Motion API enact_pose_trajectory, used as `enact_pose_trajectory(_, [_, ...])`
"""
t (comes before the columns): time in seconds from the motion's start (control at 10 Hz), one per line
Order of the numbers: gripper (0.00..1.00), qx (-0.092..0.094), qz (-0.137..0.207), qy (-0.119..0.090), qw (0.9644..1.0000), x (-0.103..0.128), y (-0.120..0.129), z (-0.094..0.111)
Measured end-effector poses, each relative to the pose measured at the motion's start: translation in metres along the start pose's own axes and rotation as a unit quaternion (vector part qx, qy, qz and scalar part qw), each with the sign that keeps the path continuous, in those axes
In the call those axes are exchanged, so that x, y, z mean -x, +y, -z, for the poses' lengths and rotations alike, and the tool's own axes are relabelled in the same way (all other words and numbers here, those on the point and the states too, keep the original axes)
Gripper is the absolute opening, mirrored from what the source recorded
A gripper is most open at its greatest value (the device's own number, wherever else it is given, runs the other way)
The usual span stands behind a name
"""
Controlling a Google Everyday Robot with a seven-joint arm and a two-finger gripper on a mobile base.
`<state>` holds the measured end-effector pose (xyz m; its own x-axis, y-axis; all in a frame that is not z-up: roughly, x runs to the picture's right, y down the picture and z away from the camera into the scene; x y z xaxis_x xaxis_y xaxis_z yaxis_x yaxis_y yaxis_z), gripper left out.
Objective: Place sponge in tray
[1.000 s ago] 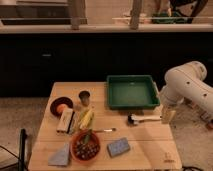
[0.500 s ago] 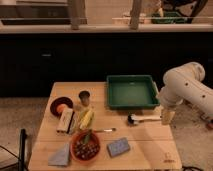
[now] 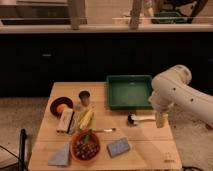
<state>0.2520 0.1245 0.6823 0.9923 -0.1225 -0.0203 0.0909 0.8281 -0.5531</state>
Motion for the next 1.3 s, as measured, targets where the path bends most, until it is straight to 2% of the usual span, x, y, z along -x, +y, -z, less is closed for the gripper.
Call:
enact_pose_trajectory(0.3, [0.8,0.002,0.041,0.01,0.9991,0.03,0.001,0.0])
enact_pose_trajectory(0.6, [0.8,0.007,0.061,0.016,0.998,0.034,0.005,-0.003])
enact_pose_trajectory(0.8, [0.8,0.008,0.081,0.017,0.9965,0.049,0.005,-0.003])
enact_pose_trajectory(1.3, [0.8,0.013,0.12,0.019,0.9925,0.068,0.013,-0.007])
